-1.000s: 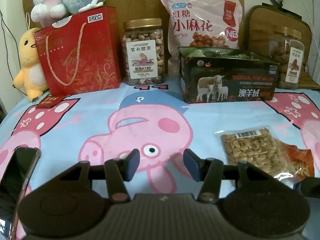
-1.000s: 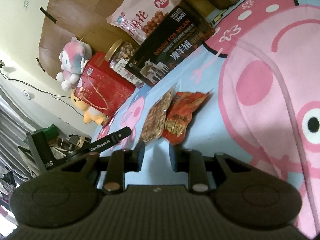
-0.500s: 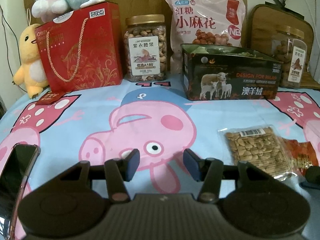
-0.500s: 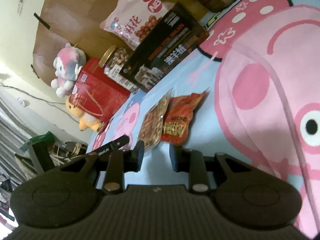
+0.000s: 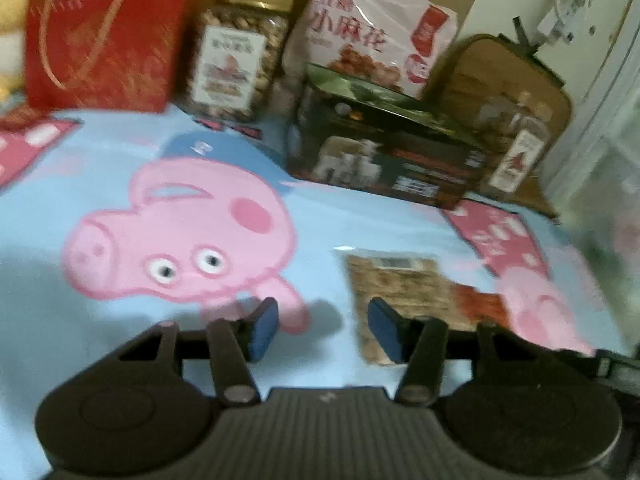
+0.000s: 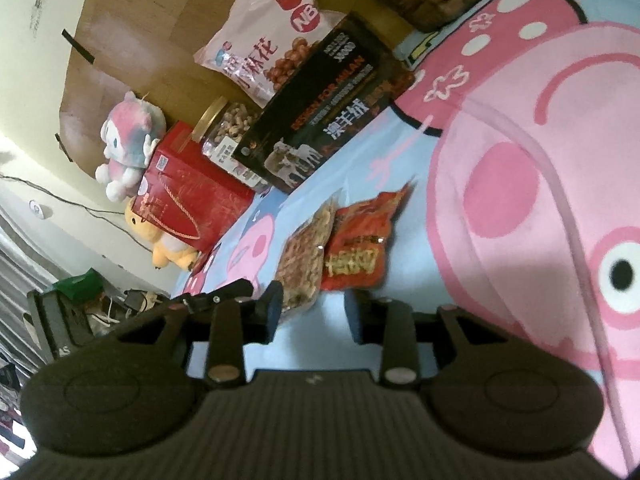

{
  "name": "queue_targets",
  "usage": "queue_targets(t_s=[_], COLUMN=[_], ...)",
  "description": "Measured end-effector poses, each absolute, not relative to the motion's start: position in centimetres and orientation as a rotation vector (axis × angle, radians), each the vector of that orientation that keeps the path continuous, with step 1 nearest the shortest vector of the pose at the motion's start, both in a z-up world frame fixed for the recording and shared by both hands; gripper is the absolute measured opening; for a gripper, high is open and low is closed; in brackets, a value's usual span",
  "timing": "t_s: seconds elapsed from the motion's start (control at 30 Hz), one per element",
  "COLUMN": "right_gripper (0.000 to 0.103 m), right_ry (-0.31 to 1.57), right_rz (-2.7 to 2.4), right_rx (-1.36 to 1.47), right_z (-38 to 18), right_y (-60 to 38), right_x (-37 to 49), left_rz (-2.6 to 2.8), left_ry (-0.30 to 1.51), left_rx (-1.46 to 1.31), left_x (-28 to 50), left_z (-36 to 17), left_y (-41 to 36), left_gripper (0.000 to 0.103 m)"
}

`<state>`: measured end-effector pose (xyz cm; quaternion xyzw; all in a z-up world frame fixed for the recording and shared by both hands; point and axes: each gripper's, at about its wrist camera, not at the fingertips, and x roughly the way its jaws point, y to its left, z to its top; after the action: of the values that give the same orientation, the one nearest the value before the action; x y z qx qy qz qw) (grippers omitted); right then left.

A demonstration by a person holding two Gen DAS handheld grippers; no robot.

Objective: Organize snacks

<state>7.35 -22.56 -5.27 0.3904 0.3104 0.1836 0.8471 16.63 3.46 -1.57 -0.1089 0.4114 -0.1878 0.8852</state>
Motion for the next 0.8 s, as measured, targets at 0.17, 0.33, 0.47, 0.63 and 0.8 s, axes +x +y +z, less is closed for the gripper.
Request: queue_targets(t_s=[0.17, 0.33, 0.47, 0.63, 0.8], right_gripper=[0.047, 0.021, 0.008, 0.005, 0.005], right_ry=[0.676, 0.704, 0.72, 0.72, 0.692], right_rz=[0.408, 0.401, 0.437, 0.496, 0.556], right_rx=[0.799, 0.781, 0.859, 0.841, 0.659], right_z=[-5.0, -5.4, -6.3, -5.4, -3.6], right_y=[-21.0, -19.5, -19.9, -20.4, -22.3], right_x=[8.9, 10.4, 10.5, 8.5, 5.6], left_rz=[-0.495, -0.517, -0.539, -0.558, -0.546], left_ry=[0.889, 0.89, 0.909, 0.918, 0.856], left_rx=[-0.327, -0.357, -0.424, -0.487, -0.45], left_x=[17.2, 17.7, 17.9, 17.3, 16.9], left_z=[-2.1, -2.3, -2.5, -2.2, -1.2], left_y=[3.3, 3.6, 4.7, 6.2, 7.4], left_gripper=[0.054, 0.053, 0.052, 0.054, 0.061])
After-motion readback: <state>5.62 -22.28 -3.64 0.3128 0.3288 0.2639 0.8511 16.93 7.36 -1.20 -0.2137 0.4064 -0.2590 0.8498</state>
